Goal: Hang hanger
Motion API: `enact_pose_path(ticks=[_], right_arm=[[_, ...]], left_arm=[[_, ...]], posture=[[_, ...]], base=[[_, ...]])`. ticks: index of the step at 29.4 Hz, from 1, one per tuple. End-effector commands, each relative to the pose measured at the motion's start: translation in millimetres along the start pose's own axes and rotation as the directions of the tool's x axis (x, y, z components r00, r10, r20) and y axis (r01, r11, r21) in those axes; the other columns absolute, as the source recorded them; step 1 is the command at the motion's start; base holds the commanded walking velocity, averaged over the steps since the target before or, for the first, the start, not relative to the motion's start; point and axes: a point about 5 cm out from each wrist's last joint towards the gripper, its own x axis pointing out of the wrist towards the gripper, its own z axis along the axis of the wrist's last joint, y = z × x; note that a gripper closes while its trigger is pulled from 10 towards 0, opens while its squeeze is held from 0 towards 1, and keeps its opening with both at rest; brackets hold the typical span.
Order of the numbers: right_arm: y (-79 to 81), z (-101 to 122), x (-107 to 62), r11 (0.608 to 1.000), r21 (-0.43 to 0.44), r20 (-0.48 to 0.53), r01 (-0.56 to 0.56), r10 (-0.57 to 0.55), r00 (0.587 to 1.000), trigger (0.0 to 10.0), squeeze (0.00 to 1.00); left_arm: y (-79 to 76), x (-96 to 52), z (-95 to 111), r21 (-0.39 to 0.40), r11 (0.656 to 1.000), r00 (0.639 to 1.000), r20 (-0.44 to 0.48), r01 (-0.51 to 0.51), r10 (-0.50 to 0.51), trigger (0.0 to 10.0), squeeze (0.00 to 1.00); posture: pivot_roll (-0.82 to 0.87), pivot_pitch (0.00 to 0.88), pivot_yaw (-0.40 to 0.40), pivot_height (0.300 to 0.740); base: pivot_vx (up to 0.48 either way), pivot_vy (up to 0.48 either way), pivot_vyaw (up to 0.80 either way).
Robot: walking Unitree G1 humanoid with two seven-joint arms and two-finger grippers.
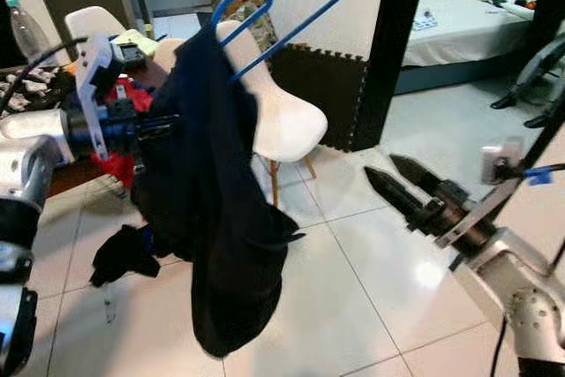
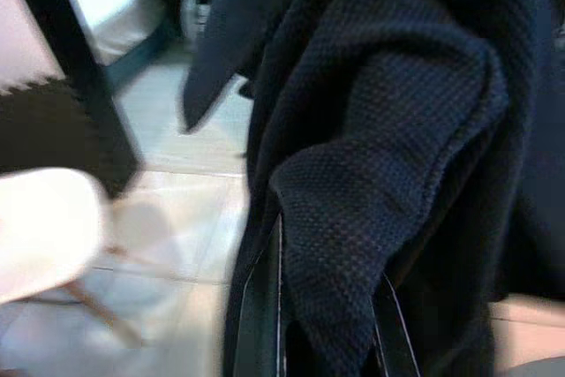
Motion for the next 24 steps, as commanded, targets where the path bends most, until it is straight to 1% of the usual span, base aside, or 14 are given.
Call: enact_pose_path(ticks=[1,2,3,4,11,12,13,14,16,17,19,21,22,24], right_arm=[[6.1,-4,-1.4,0.999,0.004,-0.042,-0.033,0.033,0.999,10.0,0.00],[8.4,-4,-4.0,0.999,0.002,-0.067,-0.048,0.048,0.997,10.0,0.00],[8.4,-4,-4.0,0.999,0.002,-0.067,-0.048,0.048,0.997,10.0,0.00],[9.0,-5,-6.4,0.999,0.000,-0.090,-0.051,0.051,0.995,10.0,0.00],[9.4,-7,-10.1,0.998,-0.027,-0.171,-0.053,0.048,0.984,10.0,0.00],[7.8,-11,-9.5,0.999,-0.044,-0.201,-0.031,0.021,0.979,10.0,0.00],[7.8,-11,-9.5,0.999,-0.044,-0.201,-0.031,0.021,0.979,10.0,0.00],[7.2,-19,-6.5,0.999,-0.030,-0.206,0.033,-0.039,0.978,10.0,0.00],[7.2,-19,-6.5,0.999,-0.030,-0.206,0.033,-0.039,0.978,10.0,0.00],[9.2,-30,-4.0,0.994,-0.001,-0.203,0.106,-0.104,0.974,10.0,0.00],[9.2,-30,-4.0,0.994,-0.001,-0.203,0.106,-0.104,0.974,10.0,0.00],[19.6,-62,-4.6,0.961,0.058,-0.230,0.270,-0.250,0.941,10.0,0.00],[19.6,-62,-4.6,0.961,0.058,-0.230,0.270,-0.250,0.941,10.0,0.00],[26.0,-85,-16.4,0.918,0.054,-0.290,0.392,-0.361,0.886,10.0,0.00]], left_arm=[[-8.8,8.7,-8,-0.057,0.998,0.999,0.028,0.035,-0.034,10.0,0.00],[-17.0,12.7,-20,-0.082,0.995,0.999,0.011,0.048,-0.047,10.0,0.00],[-17.0,12.7,-20,-0.082,0.995,0.999,0.011,0.048,-0.047,10.0,0.00],[-24.4,15.9,-28,-0.119,0.991,0.998,0.006,0.067,-0.067,10.0,0.00],[-38.5,21.6,-42,-0.123,0.986,0.990,-0.061,0.115,-0.123,10.0,0.00],[-45.4,25.1,-46,-0.104,0.985,0.986,-0.083,0.138,-0.147,10.0,0.00],[-45.4,25.1,-46,-0.104,0.985,0.986,-0.083,0.138,-0.147,10.0,0.00],[-61.1,31.6,-54,-0.110,0.978,0.978,-0.090,0.179,-0.189,10.0,0.00],[-61.1,31.6,-54,-0.110,0.978,0.978,-0.090,0.179,-0.189,10.0,0.00],[-77.2,36.1,-64,-0.101,0.974,0.969,-0.120,0.203,-0.214,10.0,0.00],[-77.2,36.1,-64,-0.101,0.974,0.969,-0.120,0.203,-0.214,10.0,0.00],[-106.8,38.0,-87,-0.089,0.977,0.946,-0.244,0.195,-0.211,10.0,0.00],[-106.8,38.0,-87,-0.089,0.977,0.946,-0.244,0.195,-0.211,10.0,0.00],[-129.6,35.4,-100,-0.108,0.981,0.924,-0.333,0.161,-0.188,10.0,0.00]], posture=[[0.08,0.038,0.036,0.740],[0.08,0.038,0.036,0.740],[0.08,0.038,0.036,0.740],[0.08,0.040,0.033,0.740],[0.07,0.043,0.027,0.740],[0.07,0.046,0.025,0.740],[0.07,0.046,0.025,0.740],[0.05,0.044,0.022,0.740],[0.05,0.044,0.022,0.740],[0.05,0.043,0.012,0.740],[0.05,0.043,0.012,0.740],[0.05,0.043,0.001,0.740],[0.05,0.043,0.001,0.740],[0.05,0.045,-0.001,0.740]], base=[[0.000,0.000,-0.79],[0.000,0.000,-0.79],[0.000,0.000,-0.79],[0.000,0.000,-0.79],[0.000,0.000,-0.79],[0.000,0.000,-0.79],[0.000,0.000,-0.79],[0.000,0.000,-0.79],[0.000,0.000,-0.79],[0.000,0.000,-0.79],[0.000,0.000,-0.79],[0.000,0.000,-0.80],[0.000,0.000,-0.80],[0.000,0.000,-0.80]])
